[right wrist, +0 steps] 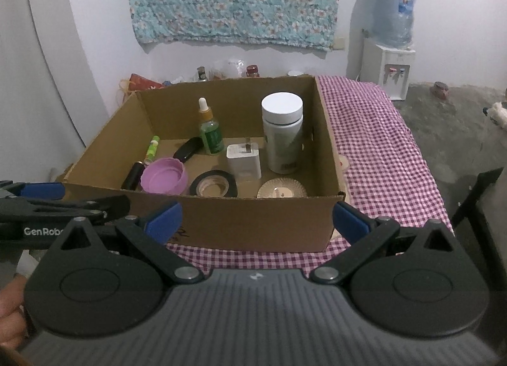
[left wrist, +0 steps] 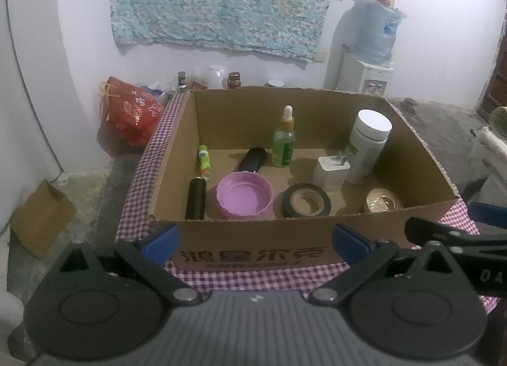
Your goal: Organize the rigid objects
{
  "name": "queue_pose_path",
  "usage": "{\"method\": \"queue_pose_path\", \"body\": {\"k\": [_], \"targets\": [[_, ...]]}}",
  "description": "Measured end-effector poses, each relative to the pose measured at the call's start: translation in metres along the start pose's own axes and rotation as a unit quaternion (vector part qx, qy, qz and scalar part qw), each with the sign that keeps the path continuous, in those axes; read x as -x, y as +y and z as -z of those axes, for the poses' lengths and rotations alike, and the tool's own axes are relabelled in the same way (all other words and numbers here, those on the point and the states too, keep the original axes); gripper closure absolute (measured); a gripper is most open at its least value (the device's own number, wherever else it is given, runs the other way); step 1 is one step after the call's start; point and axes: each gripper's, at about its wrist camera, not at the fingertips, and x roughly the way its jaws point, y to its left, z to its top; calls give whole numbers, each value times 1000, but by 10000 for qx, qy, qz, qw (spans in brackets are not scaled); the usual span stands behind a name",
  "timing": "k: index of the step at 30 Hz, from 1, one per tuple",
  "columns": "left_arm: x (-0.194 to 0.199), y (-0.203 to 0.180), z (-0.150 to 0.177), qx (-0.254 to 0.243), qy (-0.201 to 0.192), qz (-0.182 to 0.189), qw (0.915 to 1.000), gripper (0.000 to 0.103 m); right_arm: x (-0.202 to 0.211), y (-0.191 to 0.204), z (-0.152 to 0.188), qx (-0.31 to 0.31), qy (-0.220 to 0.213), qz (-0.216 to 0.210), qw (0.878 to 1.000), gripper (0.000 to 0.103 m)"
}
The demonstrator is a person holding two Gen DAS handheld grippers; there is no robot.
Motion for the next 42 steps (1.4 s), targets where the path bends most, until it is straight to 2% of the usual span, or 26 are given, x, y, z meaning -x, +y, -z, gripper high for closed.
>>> {"method": "queue_pose_path", "body": {"k": [24,42], "targets": [[-5,-5,-6,-6,5,-16,10000,0,-15,-10,-4,-187,117,79,9997,1],[-1,-1,-5,-79,-81,-108,9999,1,-14,-8,-3,-138,49,103,9998,1]]}}
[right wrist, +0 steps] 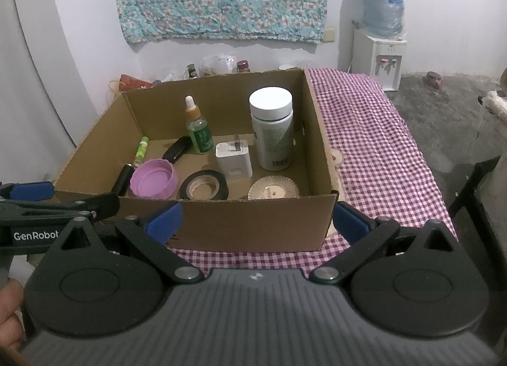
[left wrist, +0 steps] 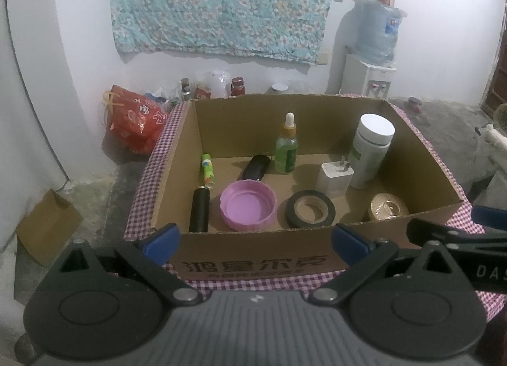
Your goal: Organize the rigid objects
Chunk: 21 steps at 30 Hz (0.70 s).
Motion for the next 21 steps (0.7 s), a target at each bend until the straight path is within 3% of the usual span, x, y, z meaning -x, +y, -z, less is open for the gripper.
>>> {"method": "queue_pose_path", "body": {"k": [21], "targets": [[5,4,1,8,-16,-1,10000,1,4,7,1,17,-32,28,10000,1]]}}
